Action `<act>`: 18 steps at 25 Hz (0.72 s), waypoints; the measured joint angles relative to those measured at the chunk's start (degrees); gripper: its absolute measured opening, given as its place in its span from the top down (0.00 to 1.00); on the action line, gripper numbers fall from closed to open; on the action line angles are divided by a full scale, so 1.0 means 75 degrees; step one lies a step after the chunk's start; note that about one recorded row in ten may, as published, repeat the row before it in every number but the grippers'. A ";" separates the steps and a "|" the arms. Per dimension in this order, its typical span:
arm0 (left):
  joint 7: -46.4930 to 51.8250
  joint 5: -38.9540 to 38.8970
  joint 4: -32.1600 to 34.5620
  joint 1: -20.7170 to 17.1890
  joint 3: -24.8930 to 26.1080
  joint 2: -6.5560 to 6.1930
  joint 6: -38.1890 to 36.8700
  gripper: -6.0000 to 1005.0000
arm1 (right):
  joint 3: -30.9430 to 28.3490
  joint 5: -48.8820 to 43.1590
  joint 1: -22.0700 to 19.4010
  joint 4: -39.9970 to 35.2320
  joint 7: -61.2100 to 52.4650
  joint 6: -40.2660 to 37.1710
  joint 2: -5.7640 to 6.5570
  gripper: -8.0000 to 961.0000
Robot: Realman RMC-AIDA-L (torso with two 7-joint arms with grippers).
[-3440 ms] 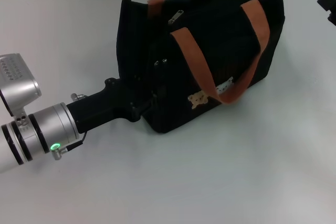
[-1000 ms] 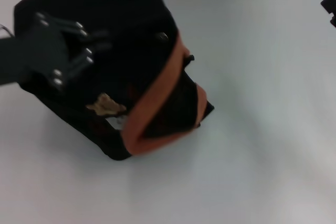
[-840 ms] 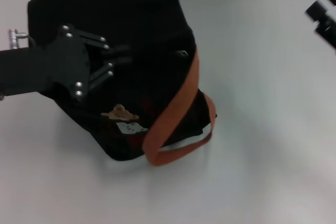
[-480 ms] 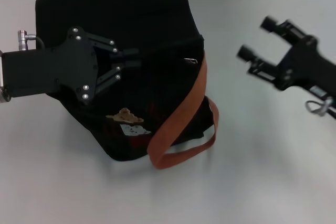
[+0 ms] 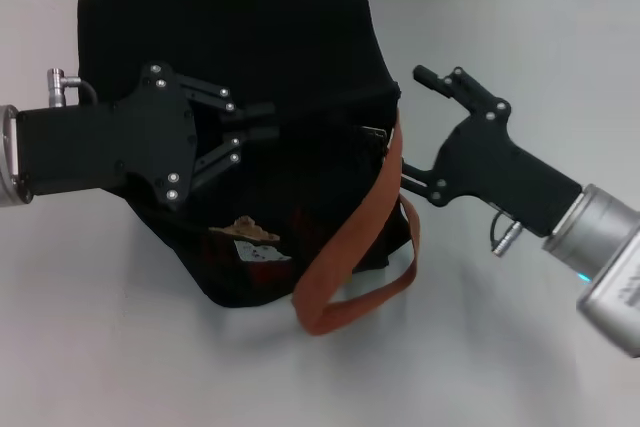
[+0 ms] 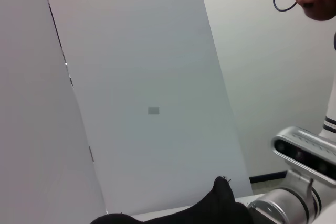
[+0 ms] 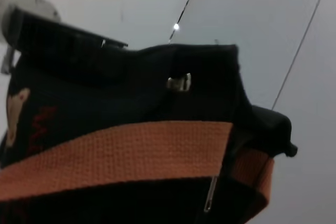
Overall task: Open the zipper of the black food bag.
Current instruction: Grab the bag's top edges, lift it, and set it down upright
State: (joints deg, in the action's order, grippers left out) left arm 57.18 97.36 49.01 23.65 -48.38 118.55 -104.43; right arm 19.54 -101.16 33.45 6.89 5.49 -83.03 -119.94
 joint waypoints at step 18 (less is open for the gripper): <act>-0.0091 0.0015 -0.0490 0.0049 -0.0002 0.0002 0.0031 0.89 | -0.0320 -0.0046 0.0173 0.0981 0.3041 0.0173 -0.0004 0.16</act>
State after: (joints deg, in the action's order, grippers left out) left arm 56.49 97.47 45.33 24.01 -48.39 118.56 -104.20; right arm 17.14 -101.50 34.75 14.25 28.30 -81.73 -119.97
